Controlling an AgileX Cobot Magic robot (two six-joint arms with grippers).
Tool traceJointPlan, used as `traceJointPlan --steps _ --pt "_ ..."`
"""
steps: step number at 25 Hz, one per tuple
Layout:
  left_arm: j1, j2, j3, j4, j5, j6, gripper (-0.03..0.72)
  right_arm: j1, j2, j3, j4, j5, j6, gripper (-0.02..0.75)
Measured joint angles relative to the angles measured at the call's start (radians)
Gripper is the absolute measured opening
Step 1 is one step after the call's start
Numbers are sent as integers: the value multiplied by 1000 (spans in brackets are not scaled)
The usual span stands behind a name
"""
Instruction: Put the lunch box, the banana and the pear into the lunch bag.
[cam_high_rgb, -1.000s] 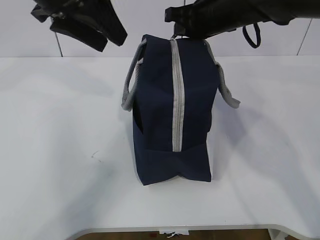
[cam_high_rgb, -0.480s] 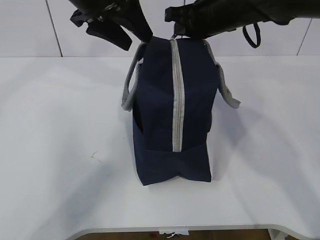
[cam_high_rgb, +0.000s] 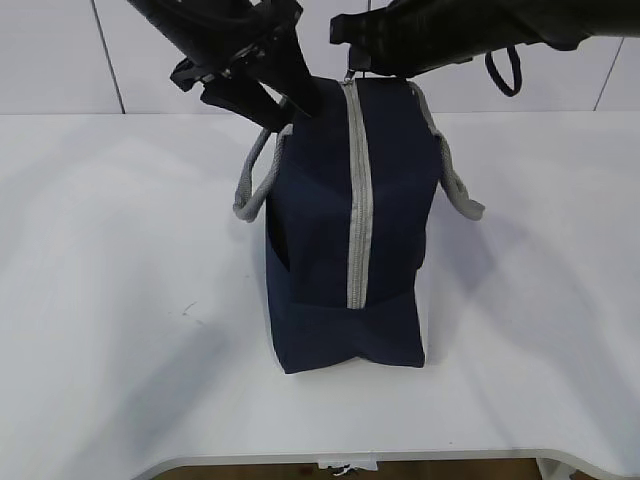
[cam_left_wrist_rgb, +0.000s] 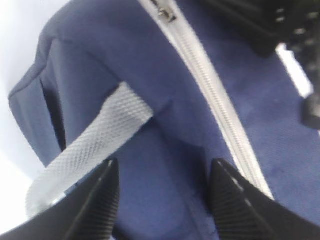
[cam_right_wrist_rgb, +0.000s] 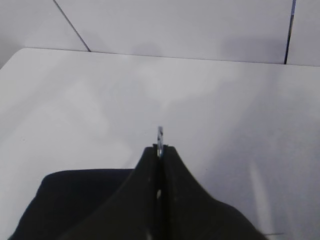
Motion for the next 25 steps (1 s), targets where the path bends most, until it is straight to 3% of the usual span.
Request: traceJointPlan --steps 7,10,11,13,14,25 --pt "0 2 -39 -5 1 0 213 0 0 0 0 0 -1 1" --pt "0 2 -56 -5 1 11 121 0 0 0 4 2 -1 1" --pt "0 2 -57 -3 1 30 60 0 0 0 6 2 -1 1" --pt "0 2 -57 1 2 55 60 0 0 0 16 4 -1 1" --pt "0 2 -57 1 2 55 3 0 0 0 24 4 -1 1" --pt "-8 2 -61 27 2 102 -5 0 -6 -37 31 15 -1 1"
